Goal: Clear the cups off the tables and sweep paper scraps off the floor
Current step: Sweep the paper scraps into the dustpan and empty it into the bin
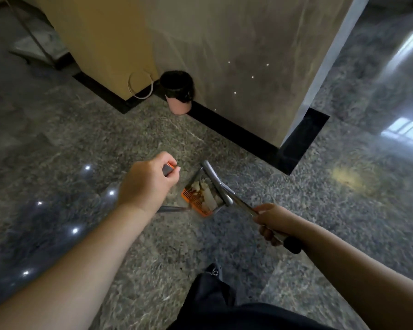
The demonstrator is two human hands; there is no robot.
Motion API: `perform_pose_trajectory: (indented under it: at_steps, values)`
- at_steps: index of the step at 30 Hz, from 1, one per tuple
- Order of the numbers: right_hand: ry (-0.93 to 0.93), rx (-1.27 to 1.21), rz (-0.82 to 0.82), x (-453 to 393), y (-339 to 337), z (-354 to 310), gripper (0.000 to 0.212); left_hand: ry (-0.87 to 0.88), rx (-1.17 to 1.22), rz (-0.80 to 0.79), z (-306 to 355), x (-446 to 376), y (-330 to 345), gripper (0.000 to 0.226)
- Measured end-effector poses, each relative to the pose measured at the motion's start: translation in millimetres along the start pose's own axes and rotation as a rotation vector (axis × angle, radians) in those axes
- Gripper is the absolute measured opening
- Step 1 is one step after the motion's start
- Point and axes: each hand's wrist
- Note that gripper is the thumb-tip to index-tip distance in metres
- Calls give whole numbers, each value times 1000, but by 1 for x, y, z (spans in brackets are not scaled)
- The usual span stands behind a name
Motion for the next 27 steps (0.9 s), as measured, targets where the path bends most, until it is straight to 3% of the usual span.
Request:
perform_pose_trajectory:
  at_steps: [13, 18, 22, 27]
  values:
    - [-39, -1, 4, -148, -131, -182, 31, 76, -32, 45, 2, -251, 54, 12]
    - [-103, 69, -35, -214, -193, -261, 30, -55, -56, 91, 12, -334, 78, 12]
    - [-223, 194, -88, -252, -227, -326, 11, -133, -35, 158, 16, -393, 84, 11]
    - [-282, 318, -162, -297, -253, -408, 18, -224, -62, 200, 2, -462, 88, 11]
Point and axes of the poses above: each hand's wrist, its own x-axis away from the middle knuckle, its own y-axis out of the palm, z = x × y, and after that the axes turned 2 degrees about x, right-handed
